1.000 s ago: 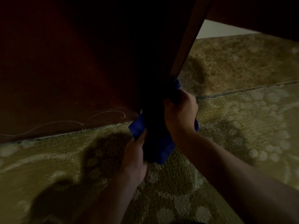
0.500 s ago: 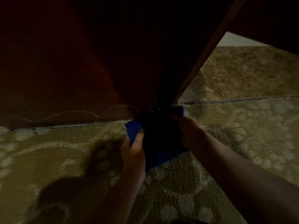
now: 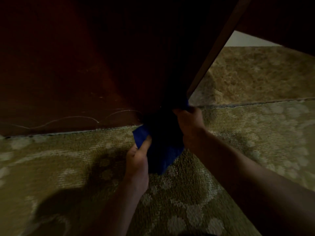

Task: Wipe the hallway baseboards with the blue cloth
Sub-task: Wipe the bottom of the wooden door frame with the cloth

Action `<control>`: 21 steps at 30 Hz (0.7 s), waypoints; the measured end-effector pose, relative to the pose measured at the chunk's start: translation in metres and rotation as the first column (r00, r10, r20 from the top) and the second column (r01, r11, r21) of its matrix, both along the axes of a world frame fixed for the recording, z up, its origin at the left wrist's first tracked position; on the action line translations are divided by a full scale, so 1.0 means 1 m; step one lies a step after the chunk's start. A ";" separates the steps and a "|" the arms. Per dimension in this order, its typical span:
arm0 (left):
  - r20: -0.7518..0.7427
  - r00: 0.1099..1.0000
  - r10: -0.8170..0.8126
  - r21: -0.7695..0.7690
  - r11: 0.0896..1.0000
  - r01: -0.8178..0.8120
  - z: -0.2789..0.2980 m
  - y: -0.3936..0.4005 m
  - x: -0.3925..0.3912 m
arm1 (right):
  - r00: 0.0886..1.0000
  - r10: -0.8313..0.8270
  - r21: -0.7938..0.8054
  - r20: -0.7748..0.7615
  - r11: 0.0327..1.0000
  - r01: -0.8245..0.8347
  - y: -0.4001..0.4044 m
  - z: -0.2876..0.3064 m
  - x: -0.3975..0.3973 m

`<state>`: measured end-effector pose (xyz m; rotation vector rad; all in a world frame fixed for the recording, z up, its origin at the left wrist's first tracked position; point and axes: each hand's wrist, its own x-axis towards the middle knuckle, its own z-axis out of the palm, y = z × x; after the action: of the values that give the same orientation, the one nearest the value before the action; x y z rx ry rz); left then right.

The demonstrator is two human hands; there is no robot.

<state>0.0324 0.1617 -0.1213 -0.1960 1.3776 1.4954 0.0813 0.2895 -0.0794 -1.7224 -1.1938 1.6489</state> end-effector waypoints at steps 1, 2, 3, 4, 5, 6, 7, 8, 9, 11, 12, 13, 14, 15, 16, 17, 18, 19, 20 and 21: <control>0.016 1.000 0.007 -0.009 1.000 -0.007 0.002 0.000 0.000 | 0.999 -0.007 -0.060 0.053 0.998 0.010 0.001 -0.004 -0.002; 0.033 0.999 0.020 -0.011 1.000 -0.020 0.002 0.001 0.000 | 0.996 -0.019 -0.094 0.089 0.995 0.028 0.003 -0.007 -0.005; 0.047 0.998 0.036 -0.007 0.999 -0.035 0.002 0.001 -0.001 | 0.994 -0.034 -0.106 0.103 0.993 0.044 0.004 -0.005 -0.008; 0.061 0.997 0.045 0.002 0.999 -0.045 0.002 0.000 -0.001 | 0.995 -0.044 -0.096 0.091 0.994 0.053 0.004 -0.004 -0.009; 0.075 0.996 0.044 0.019 0.999 -0.046 0.002 0.000 -0.002 | 0.996 -0.047 -0.045 0.070 0.998 0.050 0.001 0.005 -0.009; 0.087 0.996 0.032 0.044 0.998 -0.036 0.002 0.000 -0.003 | 0.998 -0.045 0.051 0.051 0.998 0.042 0.001 0.010 -0.007; 0.095 0.995 0.007 0.072 0.997 -0.014 0.002 0.001 -0.004 | 1.000 -0.018 0.186 0.025 0.982 0.013 0.000 0.019 -0.005; 0.104 0.994 -0.025 0.089 0.996 0.015 0.003 0.002 -0.004 | 1.000 0.022 0.317 0.012 0.948 -0.025 -0.001 0.027 -0.002; 0.122 0.991 -0.048 0.099 0.994 0.036 0.002 0.002 -0.002 | 0.997 0.070 0.415 0.025 0.907 -0.074 -0.002 0.031 0.001; 0.158 0.986 -0.059 0.104 0.994 0.043 0.000 0.005 0.002 | 0.981 0.154 0.450 0.121 0.872 -0.193 -0.003 0.021 0.006; 0.162 0.986 -0.047 0.089 0.996 0.033 -0.001 0.004 0.004 | 0.969 0.175 0.393 0.173 0.890 -0.230 -0.003 0.010 0.009; 0.151 0.988 -0.026 0.060 0.998 0.018 -0.001 0.004 0.006 | 0.960 0.165 0.307 0.226 0.923 -0.231 -0.001 -0.001 0.010; 0.112 0.994 -0.007 0.015 1.000 0.006 0.000 0.003 0.008 | 0.948 0.145 0.217 0.283 0.953 -0.210 0.002 -0.010 0.012; 0.052 0.999 0.003 -0.035 0.999 -0.001 0.003 0.001 0.011 | 0.938 0.138 0.141 0.318 0.971 -0.191 0.003 -0.013 0.013; -0.032 0.999 0.022 -0.089 0.996 -0.024 0.007 0.000 0.012 | 0.933 0.157 0.076 0.325 0.979 -0.191 0.005 -0.015 0.011; -0.127 0.990 0.060 -0.136 0.988 -0.077 0.011 -0.002 0.012 | 0.933 0.188 0.043 0.307 0.977 -0.211 0.006 -0.015 0.006; -0.222 0.968 0.120 -0.162 0.974 -0.158 0.017 -0.005 0.010 | 0.932 0.223 0.037 0.287 0.969 -0.243 0.004 -0.013 0.001; -0.300 0.938 0.173 -0.165 0.959 -0.230 0.023 -0.007 0.006 | 0.929 0.248 0.049 0.274 0.961 -0.271 -0.001 -0.007 -0.004; -0.330 0.922 0.202 -0.149 0.953 -0.262 0.027 -0.008 0.000 | 0.928 0.259 0.074 0.269 0.955 -0.288 -0.006 -0.003 -0.009; -0.323 0.924 0.206 -0.135 0.956 -0.261 0.031 -0.007 -0.007 | 0.922 0.271 0.115 0.277 0.943 -0.311 -0.011 -0.002 -0.010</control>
<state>0.0258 0.1546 -0.0900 -0.2556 1.7901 1.6513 0.0711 0.2786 -0.0814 -1.7638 -1.7300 1.4688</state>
